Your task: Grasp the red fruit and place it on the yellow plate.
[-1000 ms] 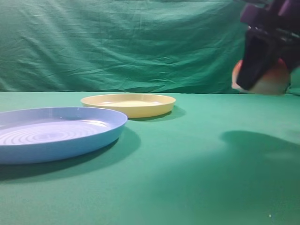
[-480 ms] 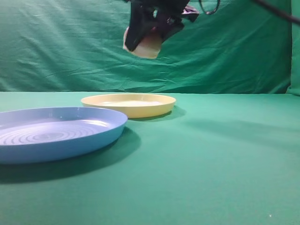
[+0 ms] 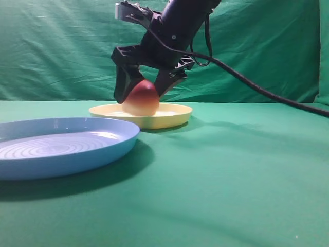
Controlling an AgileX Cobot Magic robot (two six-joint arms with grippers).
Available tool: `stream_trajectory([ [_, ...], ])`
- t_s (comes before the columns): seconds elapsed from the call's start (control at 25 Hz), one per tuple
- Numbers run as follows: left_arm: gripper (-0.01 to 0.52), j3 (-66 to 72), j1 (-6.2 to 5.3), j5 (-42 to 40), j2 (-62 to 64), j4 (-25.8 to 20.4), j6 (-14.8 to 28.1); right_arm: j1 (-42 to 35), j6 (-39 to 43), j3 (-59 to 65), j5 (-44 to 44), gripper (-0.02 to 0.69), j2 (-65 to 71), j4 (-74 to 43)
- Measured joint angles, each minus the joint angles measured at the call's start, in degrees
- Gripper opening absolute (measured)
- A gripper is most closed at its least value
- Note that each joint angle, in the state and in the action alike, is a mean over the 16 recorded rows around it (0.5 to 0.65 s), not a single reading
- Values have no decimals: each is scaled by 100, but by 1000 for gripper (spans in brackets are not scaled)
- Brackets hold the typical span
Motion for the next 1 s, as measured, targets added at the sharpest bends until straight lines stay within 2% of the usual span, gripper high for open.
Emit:
stream_trajectory([
  [0.16,157,0,0,0,0,0,0,-117,44,-122,692,425,-532,-82],
  [0.44,157,0,0,0,0,0,0,-266,357,-138,1986,151,-1633,-188],
  [0.56,157,0,0,0,0,0,0,-283,546,113,2291,60,-2165,-229],
  [0.72,157,0,0,0,0,0,0,-278,785,759,2284,9,-2955,-275],
  [1.0,157,0,0,0,0,0,0,-256,1014,2642,1508,0,-4754,-305],
])
